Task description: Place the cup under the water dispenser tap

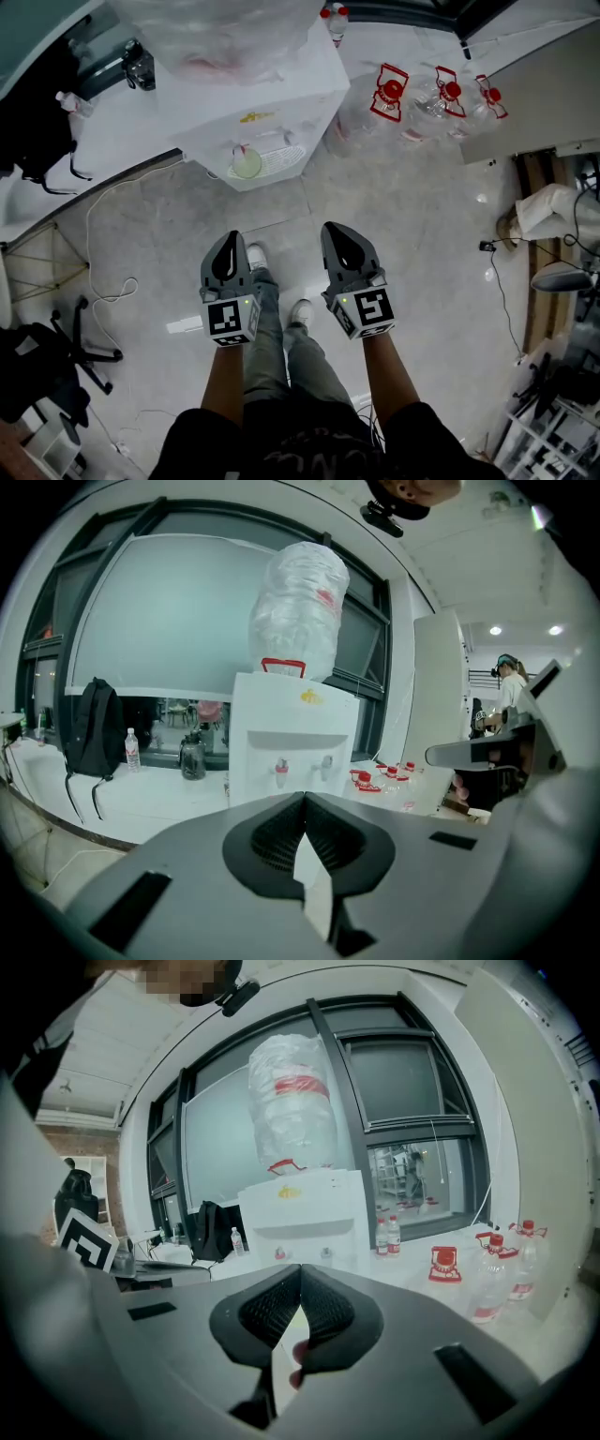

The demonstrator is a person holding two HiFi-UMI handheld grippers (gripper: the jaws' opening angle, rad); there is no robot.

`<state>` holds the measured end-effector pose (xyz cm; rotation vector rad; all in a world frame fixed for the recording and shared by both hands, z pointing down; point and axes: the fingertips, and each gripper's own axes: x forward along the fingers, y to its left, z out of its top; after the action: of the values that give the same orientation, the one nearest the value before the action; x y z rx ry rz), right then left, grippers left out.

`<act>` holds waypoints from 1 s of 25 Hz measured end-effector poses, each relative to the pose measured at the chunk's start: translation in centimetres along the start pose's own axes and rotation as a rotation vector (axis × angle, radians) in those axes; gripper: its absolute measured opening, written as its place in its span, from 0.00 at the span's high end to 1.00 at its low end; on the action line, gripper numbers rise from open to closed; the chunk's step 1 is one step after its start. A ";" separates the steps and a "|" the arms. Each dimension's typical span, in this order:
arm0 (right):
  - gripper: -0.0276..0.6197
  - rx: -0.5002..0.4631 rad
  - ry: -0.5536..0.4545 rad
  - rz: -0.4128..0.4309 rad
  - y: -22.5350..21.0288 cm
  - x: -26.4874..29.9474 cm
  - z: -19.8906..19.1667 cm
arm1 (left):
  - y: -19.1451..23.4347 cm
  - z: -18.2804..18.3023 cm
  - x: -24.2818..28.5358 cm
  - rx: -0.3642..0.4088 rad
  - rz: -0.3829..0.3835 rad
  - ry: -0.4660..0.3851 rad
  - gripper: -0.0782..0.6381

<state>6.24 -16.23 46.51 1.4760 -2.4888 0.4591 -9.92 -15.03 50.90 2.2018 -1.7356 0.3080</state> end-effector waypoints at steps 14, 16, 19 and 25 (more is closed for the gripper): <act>0.94 -0.004 -0.015 0.025 2.9 -3.1 7.8 | -0.4 8.8 -4.4 -0.007 -0.022 -0.051 0.87; 0.94 -0.014 -0.024 0.032 3.4 -3.5 9.3 | -0.3 10.1 -5.4 0.002 -0.021 -0.058 0.87; 0.94 -0.030 -0.043 0.044 4.0 -3.8 11.6 | -0.1 11.7 -6.7 0.000 -0.020 -0.069 0.87; 0.94 -0.047 -0.067 0.074 5.1 -4.5 14.6 | -0.3 14.4 -8.2 -0.028 -0.030 -0.069 0.87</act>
<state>3.56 -15.62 30.64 1.4088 -2.5944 0.3664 -11.97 -13.04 34.56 2.2414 -1.7293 0.2025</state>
